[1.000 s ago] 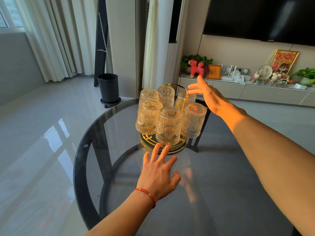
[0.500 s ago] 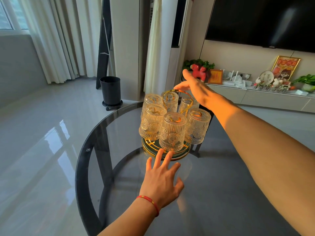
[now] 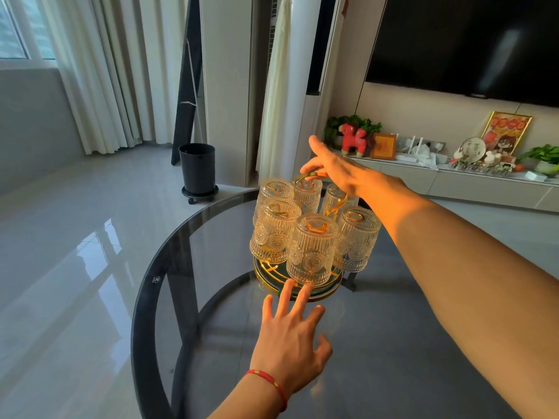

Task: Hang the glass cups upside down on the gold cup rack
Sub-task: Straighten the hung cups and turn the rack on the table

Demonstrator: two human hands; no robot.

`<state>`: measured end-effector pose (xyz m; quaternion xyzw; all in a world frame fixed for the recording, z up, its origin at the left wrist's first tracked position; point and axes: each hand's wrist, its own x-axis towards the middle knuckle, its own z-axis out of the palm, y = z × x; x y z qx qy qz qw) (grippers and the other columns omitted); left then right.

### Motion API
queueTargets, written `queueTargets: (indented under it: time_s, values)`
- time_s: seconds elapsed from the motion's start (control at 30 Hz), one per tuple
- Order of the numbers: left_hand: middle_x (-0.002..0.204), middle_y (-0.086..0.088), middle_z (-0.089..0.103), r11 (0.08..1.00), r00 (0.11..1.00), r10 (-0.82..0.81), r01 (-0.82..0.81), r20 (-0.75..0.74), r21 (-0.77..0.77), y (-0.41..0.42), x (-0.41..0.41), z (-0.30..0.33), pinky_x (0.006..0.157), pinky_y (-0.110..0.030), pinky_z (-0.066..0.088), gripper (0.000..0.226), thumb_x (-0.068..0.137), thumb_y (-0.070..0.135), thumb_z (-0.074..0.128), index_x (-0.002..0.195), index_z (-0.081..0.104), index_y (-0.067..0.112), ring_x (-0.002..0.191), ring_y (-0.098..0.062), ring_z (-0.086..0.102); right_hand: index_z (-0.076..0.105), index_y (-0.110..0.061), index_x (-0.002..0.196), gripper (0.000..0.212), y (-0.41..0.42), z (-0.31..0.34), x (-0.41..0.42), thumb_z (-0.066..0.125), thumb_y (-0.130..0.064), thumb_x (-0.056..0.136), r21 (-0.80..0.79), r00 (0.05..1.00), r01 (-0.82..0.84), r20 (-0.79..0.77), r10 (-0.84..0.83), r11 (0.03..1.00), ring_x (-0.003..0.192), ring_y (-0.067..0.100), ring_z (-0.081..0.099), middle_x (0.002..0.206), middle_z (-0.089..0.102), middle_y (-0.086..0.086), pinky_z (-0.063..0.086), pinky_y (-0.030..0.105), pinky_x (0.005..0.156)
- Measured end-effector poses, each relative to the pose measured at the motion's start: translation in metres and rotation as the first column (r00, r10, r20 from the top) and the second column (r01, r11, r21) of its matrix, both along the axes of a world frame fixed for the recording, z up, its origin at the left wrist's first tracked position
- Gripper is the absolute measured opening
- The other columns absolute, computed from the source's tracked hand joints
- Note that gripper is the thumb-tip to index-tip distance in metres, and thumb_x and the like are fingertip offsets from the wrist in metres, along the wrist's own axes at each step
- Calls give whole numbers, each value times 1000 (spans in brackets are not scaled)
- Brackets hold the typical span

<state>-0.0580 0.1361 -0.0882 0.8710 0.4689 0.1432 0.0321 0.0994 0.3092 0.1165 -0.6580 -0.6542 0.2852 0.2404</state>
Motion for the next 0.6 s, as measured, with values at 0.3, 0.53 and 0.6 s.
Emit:
queueTargets:
  time_s: [0.3,0.53,0.6]
  values:
    - [152,-6,46,998,1000,8,-8,-5,68,-2,-1,4,108,-68,28,50,83,55,44,124,63,33,145,-40,29,75,-24,124,127,10,3,-6,0,-101,56,-50,994,37,100,-32,998,151,28,33,161,45,6,8,64,123]
    - [157,-5,39,999,1000,4,-4,-9,40,0,-1,1,111,-69,19,53,84,58,40,129,59,36,148,-39,20,75,-24,124,111,12,-2,-3,-1,-91,78,8,988,45,148,-46,999,151,31,33,164,38,12,13,62,123]
    - [152,-6,47,999,1000,8,-7,-16,52,1,-1,1,106,-70,29,50,82,57,45,123,63,36,144,-40,31,74,-23,125,111,11,-2,-4,0,-91,79,13,990,42,135,-43,999,152,31,31,166,35,11,12,62,123]
